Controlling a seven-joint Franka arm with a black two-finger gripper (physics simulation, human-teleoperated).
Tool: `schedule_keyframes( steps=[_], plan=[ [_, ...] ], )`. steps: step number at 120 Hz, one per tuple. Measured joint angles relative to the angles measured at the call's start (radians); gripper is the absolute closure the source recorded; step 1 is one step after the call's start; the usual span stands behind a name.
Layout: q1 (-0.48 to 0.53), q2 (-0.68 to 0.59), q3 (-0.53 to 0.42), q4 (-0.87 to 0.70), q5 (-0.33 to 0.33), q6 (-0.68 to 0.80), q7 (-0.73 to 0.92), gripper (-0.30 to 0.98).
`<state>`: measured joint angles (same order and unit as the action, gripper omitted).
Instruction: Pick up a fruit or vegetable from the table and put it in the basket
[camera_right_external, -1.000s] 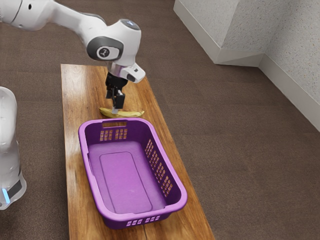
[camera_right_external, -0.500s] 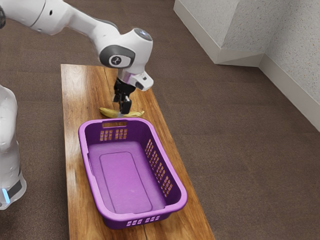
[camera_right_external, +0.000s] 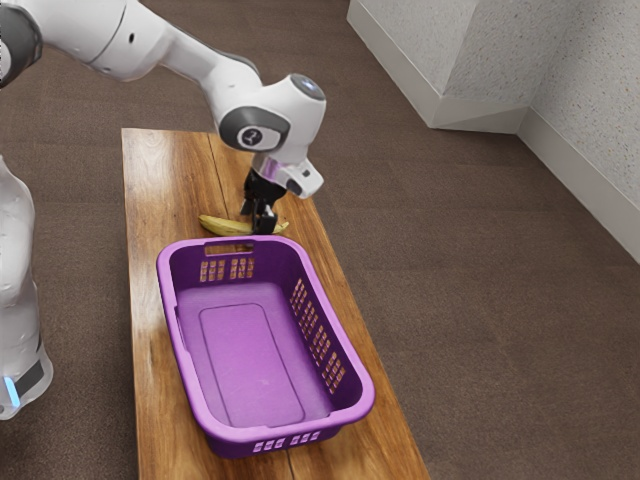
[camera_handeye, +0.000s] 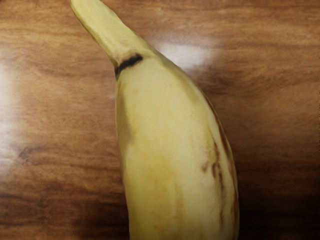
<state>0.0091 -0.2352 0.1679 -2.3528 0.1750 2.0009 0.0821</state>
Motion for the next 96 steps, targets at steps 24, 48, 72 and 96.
schedule_keyframes(
  steps=[24, 48, 72, 96],
  plan=[
    [0.000, 0.018, -0.004, 0.005, -0.002, 0.003, 0.001, 0.00],
    [0.000, 0.021, -0.013, 0.005, -0.002, 0.004, -0.003, 0.18],
    [0.000, 0.021, -0.013, 0.005, -0.001, 0.004, -0.006, 0.38],
    [0.000, 0.020, -0.019, 0.020, 0.004, 0.000, -0.011, 0.53]
  ],
)
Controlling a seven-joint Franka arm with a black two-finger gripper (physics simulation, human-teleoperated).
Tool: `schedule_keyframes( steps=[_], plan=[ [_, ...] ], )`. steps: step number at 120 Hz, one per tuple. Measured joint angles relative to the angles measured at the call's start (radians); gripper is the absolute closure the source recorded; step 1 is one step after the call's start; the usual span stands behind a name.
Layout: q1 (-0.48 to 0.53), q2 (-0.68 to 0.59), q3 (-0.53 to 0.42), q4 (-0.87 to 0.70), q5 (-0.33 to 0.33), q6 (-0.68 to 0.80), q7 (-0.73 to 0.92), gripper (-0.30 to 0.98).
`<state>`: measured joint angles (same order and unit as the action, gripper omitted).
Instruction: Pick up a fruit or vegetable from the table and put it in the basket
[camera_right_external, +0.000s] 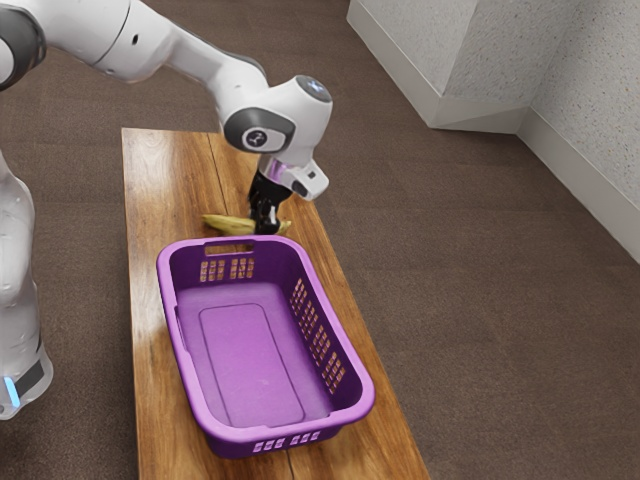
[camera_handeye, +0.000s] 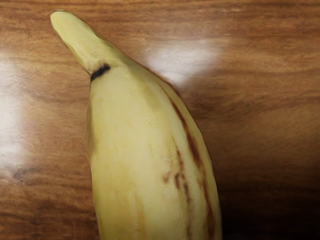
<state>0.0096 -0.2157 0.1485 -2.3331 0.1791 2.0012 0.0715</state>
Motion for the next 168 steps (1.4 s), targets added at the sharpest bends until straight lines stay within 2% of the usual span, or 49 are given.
schedule_keyframes(
  steps=[24, 62, 82, 115, 129, 149, 160, 168],
  plan=[
    [0.000, 0.000, -0.037, 0.086, 0.002, -0.049, -0.006, 0.53],
    [0.002, -0.057, -0.107, 0.257, 0.011, -0.222, -0.023, 0.52],
    [0.001, -0.082, -0.262, 0.336, 0.011, -0.302, -0.037, 0.52],
    [-0.001, -0.085, -0.505, 0.350, -0.043, -0.381, -0.085, 0.52],
    [-0.001, -0.121, -0.567, 0.330, -0.072, -0.423, -0.104, 0.52],
    [-0.001, -0.151, -0.589, 0.301, -0.105, -0.453, -0.126, 0.52],
    [-0.001, -0.152, -0.590, 0.301, -0.114, -0.458, -0.136, 0.30],
    [-0.001, -0.150, -0.590, 0.302, -0.118, -0.458, -0.142, 0.19]
  ],
)
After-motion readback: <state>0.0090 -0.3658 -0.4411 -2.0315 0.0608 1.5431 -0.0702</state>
